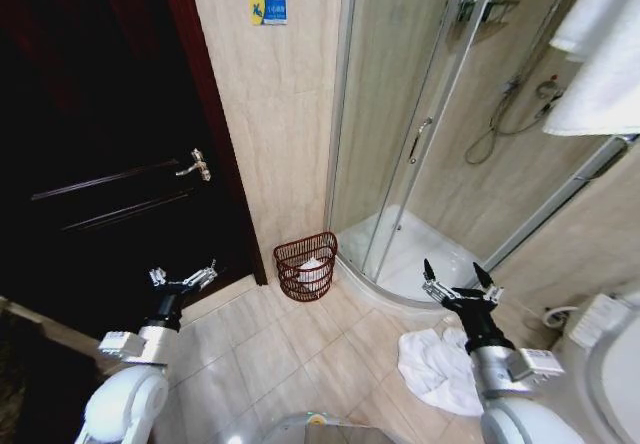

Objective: Discard the used towel into the hamper.

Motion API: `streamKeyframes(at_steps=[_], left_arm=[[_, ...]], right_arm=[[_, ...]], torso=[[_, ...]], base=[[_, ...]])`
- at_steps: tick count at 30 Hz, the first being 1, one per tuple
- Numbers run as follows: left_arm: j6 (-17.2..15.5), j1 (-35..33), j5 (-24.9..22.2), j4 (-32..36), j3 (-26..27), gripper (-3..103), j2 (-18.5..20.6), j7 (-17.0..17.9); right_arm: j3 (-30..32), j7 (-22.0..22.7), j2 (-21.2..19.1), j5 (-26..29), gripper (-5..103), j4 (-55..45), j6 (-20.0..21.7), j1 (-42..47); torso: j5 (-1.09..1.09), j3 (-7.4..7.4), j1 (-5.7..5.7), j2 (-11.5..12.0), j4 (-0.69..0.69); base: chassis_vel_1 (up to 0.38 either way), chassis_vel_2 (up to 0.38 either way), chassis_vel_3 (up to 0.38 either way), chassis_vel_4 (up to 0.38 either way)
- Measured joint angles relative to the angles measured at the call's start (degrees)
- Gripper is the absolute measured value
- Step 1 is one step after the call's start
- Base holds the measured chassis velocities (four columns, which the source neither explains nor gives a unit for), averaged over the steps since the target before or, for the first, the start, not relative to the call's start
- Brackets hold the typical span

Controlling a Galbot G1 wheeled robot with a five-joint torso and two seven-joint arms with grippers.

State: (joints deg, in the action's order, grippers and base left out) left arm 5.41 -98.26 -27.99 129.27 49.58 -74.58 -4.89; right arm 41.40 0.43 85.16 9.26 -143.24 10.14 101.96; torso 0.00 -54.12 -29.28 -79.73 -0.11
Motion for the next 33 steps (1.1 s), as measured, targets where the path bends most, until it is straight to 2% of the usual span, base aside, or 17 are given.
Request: streamKeyframes(at_steps=[21,33], left_arm=[[0.08,0.19,-0.27,0.25,-0.01,100,0.01,0.19],[0.15,0.15,-0.35,0.42,0.06,100,-0.15,-0.22]], right_arm=[[-0.03,0.33,0.18,0.33,100,0.00,0.58,-0.13],[0.12,0.35,0.10,0.42,100,0.01,0.43,-0.13]], torso=[[-0.02,0.00,-0.01,0.00,0.01],[0.04,0.00,0.00,0.00,-0.01]], base=[[0.000,-0.015,0.006,0.019],[-0.164,-0.163,0.164,0.160]])
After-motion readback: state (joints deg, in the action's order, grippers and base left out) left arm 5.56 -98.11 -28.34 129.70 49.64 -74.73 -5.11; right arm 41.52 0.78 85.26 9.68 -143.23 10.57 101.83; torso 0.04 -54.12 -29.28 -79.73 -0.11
